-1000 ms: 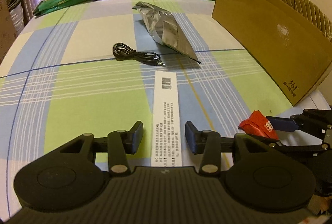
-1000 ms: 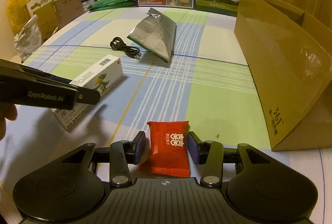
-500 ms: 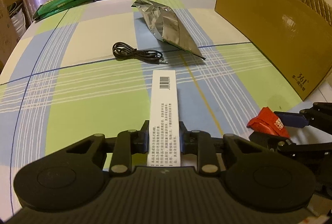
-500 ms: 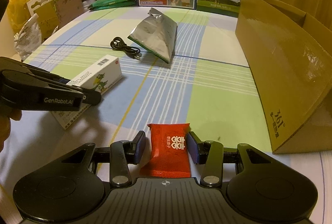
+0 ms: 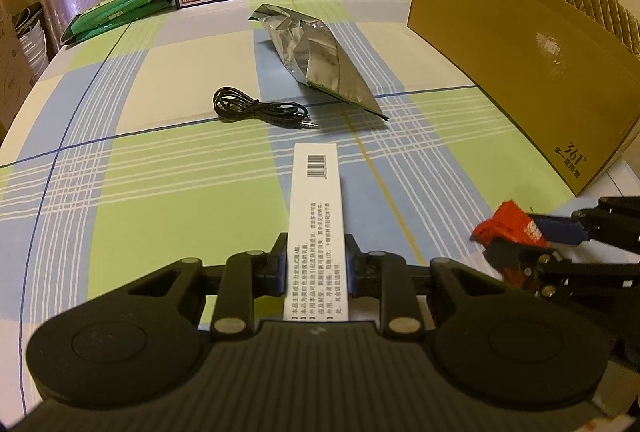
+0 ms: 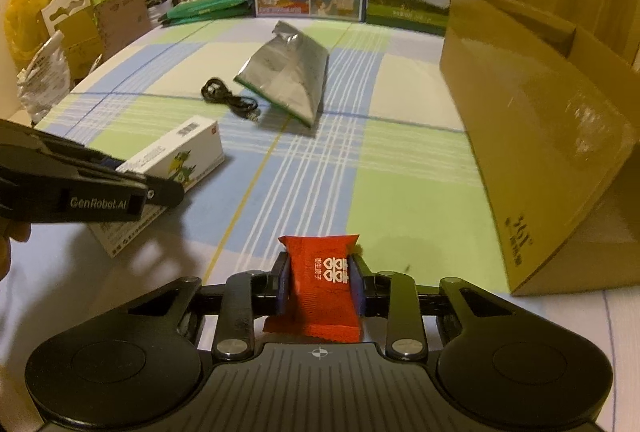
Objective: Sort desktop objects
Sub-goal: 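Lift the white box with the left gripper while the right lifts the red packet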
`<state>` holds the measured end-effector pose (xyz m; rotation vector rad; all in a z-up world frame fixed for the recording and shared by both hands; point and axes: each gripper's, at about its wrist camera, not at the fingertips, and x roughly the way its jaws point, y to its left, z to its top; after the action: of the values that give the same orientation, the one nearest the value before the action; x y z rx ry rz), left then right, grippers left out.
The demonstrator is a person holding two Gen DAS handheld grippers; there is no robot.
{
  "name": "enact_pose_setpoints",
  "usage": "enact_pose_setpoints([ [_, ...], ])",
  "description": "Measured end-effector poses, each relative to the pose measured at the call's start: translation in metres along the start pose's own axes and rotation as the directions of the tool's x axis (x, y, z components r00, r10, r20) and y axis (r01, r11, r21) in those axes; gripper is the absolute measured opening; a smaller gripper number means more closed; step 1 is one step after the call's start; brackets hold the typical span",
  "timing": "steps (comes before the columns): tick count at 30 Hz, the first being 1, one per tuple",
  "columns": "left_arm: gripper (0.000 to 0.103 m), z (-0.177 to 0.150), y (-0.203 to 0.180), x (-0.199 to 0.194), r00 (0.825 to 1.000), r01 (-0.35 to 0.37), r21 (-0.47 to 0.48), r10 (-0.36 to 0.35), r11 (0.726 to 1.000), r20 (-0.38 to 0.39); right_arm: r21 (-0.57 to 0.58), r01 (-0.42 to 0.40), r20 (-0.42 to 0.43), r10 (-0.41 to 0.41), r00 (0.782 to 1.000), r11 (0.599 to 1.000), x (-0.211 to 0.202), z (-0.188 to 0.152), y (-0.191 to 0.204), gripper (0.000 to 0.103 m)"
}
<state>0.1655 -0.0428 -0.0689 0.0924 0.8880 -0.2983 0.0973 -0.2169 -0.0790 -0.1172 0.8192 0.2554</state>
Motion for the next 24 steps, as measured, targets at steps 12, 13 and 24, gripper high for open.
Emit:
enact_pose_setpoints([
  [12, 0.021, -0.001, -0.002, -0.007, 1.000, 0.010, -0.007, -0.010, 1.000, 0.002, 0.006, 0.005, 0.038, -0.005, 0.999, 1.000, -0.006, 0.005, -0.001, 0.027],
  [13, 0.021, -0.001, -0.002, -0.008, 1.000, 0.011, -0.006, -0.011, 1.000, 0.003, 0.007, 0.004, 0.041, -0.005, 0.999, 1.000, -0.007, 0.006, -0.001, 0.027],
  [24, 0.021, 0.002, -0.008, -0.036, 0.999, -0.006, -0.007, 0.006, 1.000, 0.037, 0.017, 0.004, 0.079, -0.006, 0.997, 1.000, -0.031, 0.011, 0.005, 0.027],
])
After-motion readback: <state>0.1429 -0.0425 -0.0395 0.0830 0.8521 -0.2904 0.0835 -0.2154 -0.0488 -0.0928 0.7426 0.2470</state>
